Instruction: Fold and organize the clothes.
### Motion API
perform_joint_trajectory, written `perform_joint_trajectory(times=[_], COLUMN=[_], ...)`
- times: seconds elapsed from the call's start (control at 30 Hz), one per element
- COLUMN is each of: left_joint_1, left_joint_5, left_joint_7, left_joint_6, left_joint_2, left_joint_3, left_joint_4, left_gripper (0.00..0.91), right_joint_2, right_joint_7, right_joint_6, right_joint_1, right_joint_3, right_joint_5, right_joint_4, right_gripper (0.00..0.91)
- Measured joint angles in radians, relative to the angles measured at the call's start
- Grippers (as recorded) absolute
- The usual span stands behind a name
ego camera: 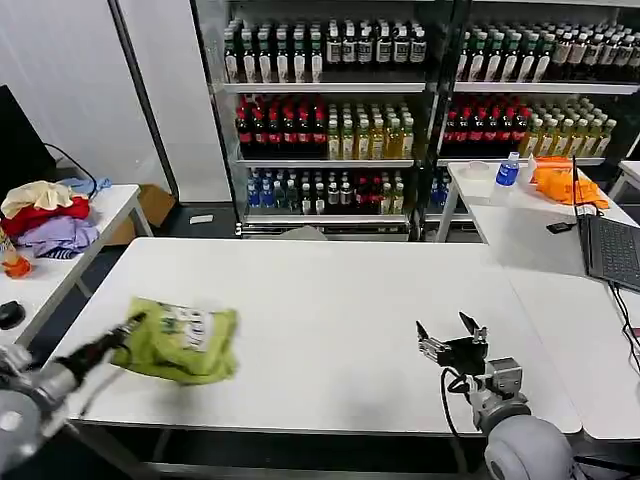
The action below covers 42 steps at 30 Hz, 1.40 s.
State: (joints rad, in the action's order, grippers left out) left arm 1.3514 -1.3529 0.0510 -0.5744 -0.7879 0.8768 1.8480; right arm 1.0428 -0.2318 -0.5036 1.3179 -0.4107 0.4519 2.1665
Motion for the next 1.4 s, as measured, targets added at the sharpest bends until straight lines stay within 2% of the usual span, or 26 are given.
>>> perform_joint_trajectory(times=[0.07,0.2,0.4,0.67,1.07,1.1,1.13,1.17,1.2,1.4], left_joint_1=[-0.007,-0.004,-0.035,-0.223,-0.581,-0.6,-0.616,-0.633,-0.65,-0.729], left_joint_5=[0.021,0.111,0.341,0.499,0.513,0.515,0.517,0.52,0.522,0.532], left_joint_7=[-0.003,-0.012,0.007,0.074,0.175,0.178,0.179,0.182,0.183,0.196], left_joint_6=[-0.001,-0.001,-0.003,-0.006,-0.005,-0.004,-0.004,-0.004,-0.004,0.015], left_joint_2=[0.058,0.128,0.138,0.048,-0.192,-0.215,-0.235,-0.256,-0.277,-0.387], left_joint_3=[0.012,-0.007,-0.169,-0.485,-0.899,-0.926,-0.947,-0.965,-0.981,-1.042], left_joint_4=[0.001,0.031,0.092,0.092,-0.074,-0.092,-0.108,-0.125,-0.142,-0.229], left_gripper=[0.02,0.02,0.02,0.02,0.02,0.081,0.302,0.302,0.907,0.907], right_joint_2=[0.005,0.015,0.045,0.09,0.102,0.101,0.1,0.098,0.096,0.081], right_joint_7=[0.001,0.002,0.005,0.01,0.012,0.013,0.013,0.013,0.013,0.016], right_joint_6=[0.002,0.005,0.007,0.013,0.016,0.016,0.016,0.016,0.016,0.021], right_joint_1=[-0.001,0.003,0.019,0.079,0.127,0.127,0.128,0.128,0.127,0.116], right_joint_3=[0.001,-0.001,-0.009,-0.041,-0.093,-0.096,-0.099,-0.1,-0.102,-0.106], right_joint_5=[-0.002,-0.01,-0.042,-0.105,-0.134,-0.134,-0.134,-0.133,-0.131,-0.119], right_joint_4=[0.003,0.005,0.009,0.031,0.033,0.031,0.03,0.028,0.026,0.01], right_gripper=[0.907,0.907,0.907,0.907,0.907,0.907,0.907,0.907,0.907,0.907])
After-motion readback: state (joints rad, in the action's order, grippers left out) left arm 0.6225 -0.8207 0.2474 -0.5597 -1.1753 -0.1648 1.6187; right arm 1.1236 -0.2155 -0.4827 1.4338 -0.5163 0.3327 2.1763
